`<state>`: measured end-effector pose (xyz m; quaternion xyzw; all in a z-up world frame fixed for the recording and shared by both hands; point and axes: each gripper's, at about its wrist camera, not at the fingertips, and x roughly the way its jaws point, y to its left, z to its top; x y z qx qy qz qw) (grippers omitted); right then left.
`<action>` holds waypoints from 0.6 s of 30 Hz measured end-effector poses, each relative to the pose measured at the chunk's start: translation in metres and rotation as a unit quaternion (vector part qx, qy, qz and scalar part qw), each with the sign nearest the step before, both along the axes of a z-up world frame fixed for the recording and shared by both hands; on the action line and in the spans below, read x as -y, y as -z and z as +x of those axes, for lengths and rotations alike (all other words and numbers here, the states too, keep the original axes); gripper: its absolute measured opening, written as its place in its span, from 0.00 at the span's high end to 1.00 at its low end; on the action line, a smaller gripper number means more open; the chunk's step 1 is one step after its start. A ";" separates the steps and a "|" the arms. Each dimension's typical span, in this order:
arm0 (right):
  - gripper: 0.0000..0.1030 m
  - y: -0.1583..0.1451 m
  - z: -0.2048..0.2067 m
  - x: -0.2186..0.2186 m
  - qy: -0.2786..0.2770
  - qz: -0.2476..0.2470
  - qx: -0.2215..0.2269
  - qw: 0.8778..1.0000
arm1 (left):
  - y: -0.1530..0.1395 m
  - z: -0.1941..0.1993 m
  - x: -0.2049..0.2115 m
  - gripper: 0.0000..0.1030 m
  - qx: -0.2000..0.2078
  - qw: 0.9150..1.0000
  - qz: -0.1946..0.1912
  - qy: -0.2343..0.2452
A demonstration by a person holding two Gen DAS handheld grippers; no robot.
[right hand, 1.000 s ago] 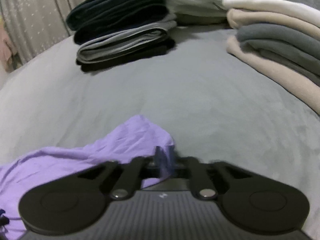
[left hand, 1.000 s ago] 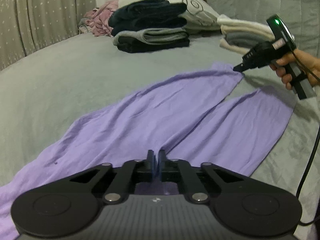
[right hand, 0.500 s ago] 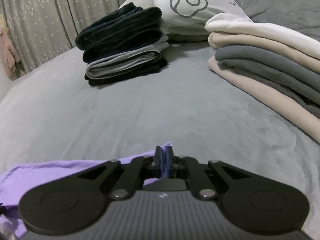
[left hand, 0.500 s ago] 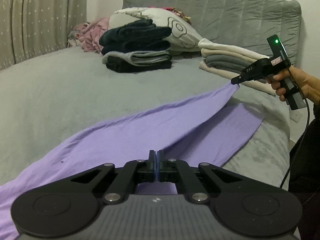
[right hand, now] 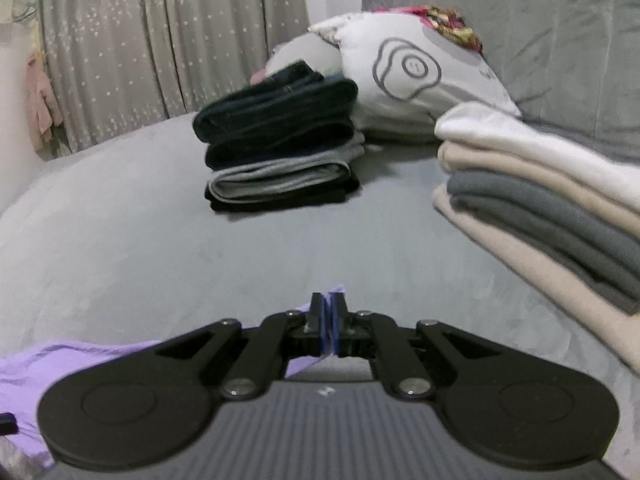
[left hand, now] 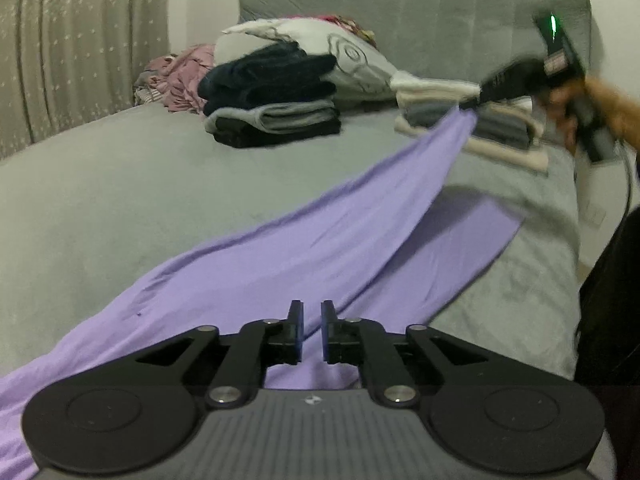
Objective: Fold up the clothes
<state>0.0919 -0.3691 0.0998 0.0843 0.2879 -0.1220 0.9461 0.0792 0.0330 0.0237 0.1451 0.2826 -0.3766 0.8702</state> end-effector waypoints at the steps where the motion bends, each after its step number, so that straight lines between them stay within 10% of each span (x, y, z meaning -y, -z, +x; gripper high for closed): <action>1: 0.96 -0.003 0.000 -0.002 -0.002 -0.003 0.002 1.000 | 0.002 -0.001 0.005 0.72 0.008 1.000 0.008 0.004; 10: 0.96 -0.059 0.009 -0.021 -0.013 -0.043 0.030 0.999 | 0.017 0.002 0.037 0.60 0.056 0.997 0.057 -0.013; 12: 0.96 -0.069 0.010 -0.025 -0.017 -0.051 0.036 0.998 | 0.017 0.007 0.035 0.65 0.060 0.996 0.051 -0.033; 14: 0.96 -0.076 0.010 -0.028 -0.020 -0.058 0.039 0.997 | 0.017 0.011 0.033 0.94 0.064 0.995 0.045 -0.053; 18: 0.96 -0.076 0.008 -0.029 -0.023 -0.066 0.032 0.997 | 0.009 0.014 0.014 0.99 0.044 0.997 0.013 -0.057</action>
